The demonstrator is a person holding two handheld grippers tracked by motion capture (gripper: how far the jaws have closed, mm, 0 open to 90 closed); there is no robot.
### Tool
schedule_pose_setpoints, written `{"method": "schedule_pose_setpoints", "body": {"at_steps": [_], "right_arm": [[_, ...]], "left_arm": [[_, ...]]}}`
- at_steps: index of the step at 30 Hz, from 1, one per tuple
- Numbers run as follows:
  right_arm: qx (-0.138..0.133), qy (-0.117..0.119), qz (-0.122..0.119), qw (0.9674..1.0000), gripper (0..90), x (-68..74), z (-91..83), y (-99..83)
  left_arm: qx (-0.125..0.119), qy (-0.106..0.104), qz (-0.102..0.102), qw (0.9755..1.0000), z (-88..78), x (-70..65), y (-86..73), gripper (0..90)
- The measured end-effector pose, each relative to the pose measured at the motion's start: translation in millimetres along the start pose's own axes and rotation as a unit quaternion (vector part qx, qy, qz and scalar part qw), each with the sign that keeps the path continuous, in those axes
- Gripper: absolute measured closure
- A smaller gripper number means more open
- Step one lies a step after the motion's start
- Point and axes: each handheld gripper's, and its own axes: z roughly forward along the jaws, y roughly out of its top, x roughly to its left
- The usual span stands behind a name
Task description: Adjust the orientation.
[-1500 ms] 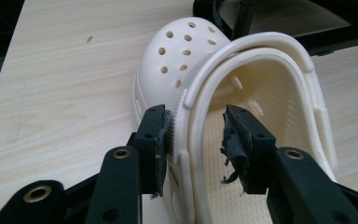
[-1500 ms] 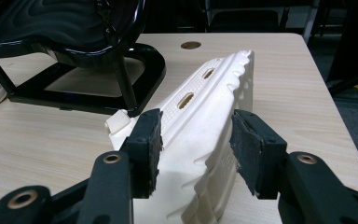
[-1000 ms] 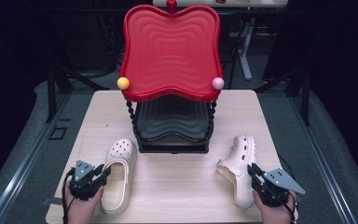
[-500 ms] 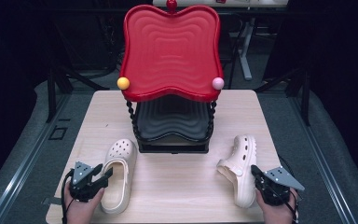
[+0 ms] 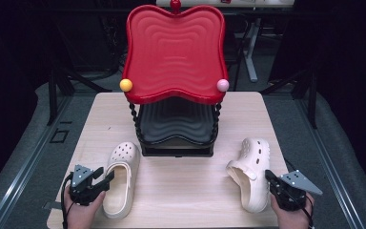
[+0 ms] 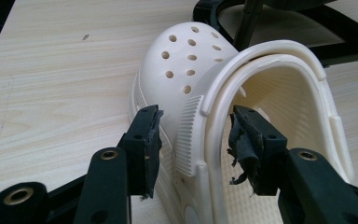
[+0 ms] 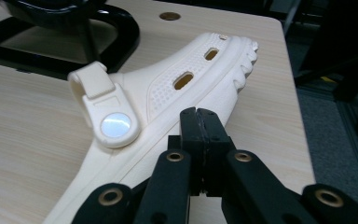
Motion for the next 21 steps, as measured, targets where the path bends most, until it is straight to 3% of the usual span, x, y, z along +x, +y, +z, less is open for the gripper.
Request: {"method": "schedule_pose_setpoints", "body": {"at_steps": [2, 3, 7, 8, 10, 12, 13, 15, 19, 20, 21], "right_arm": [[0.005, -0.01, 0.006, 0.9999, 90.0, -7.9, -1.3, -1.6], [0.008, -0.017, 0.019, 0.9996, 90.0, -16.7, -1.9, -4.0], [0.019, -0.031, 0.044, 0.9984, 90.0, -28.9, -1.7, -9.4], [0.031, -0.039, 0.061, 0.9969, 90.0, -38.7, 0.6, -14.6], [0.035, -0.042, 0.065, 0.9963, 90.0, -41.7, 1.9, -16.3], [0.057, -0.037, 0.099, 0.9928, 90.0, -52.3, 9.0, -24.3], [0.057, -0.037, 0.099, 0.9928, 90.0, -52.3, 9.0, -24.3], [0.073, -0.028, 0.124, 0.9893, 90.0, -56.8, 15.7, -30.8], [0.093, -0.017, 0.148, 0.9845, 90.0, -60.8, 27.2, -38.5], [0.099, -0.016, 0.149, 0.9837, 90.0, -61.4, 27.4, -38.6], [0.093, -0.03, 0.145, 0.9845, 90.0, -60.7, 26.3, -37.5]], "left_arm": [[0.001, 0.0, 0.0, 1.0, 0.5, 0.6, 0.2, 52.6], [0.001, 0.0, 0.0, 1.0, 0.7, 0.8, 0.3, 52.6], [0.005, -0.001, 0.001, 1.0, 1.5, 0.3, 0.4, 52.6], [0.005, -0.001, 0.002, 1.0, 2.3, -0.7, 0.6, 52.6], [0.005, -0.002, 0.003, 1.0, 2.7, -1.5, 1.0, 52.6], [0.005, -0.001, 0.005, 1.0, 3.2, -2.5, 1.4, 52.6], [0.006, -0.002, 0.007, 1.0, 3.2, -2.7, 1.6, 52.6], [0.006, 0.0, 0.009, 0.9999, 3.3, -3.1, 1.9, 52.7], [0.007, -0.001, 0.007, 0.9999, 2.6, -1.3, 1.8, 52.7], [0.005, 0.0, 0.004, 1.0, 2.5, -0.5, 1.6, 52.7], [0.004, -0.001, 0.003, 1.0, 2.2, -0.1, 1.4, 52.7]]}}
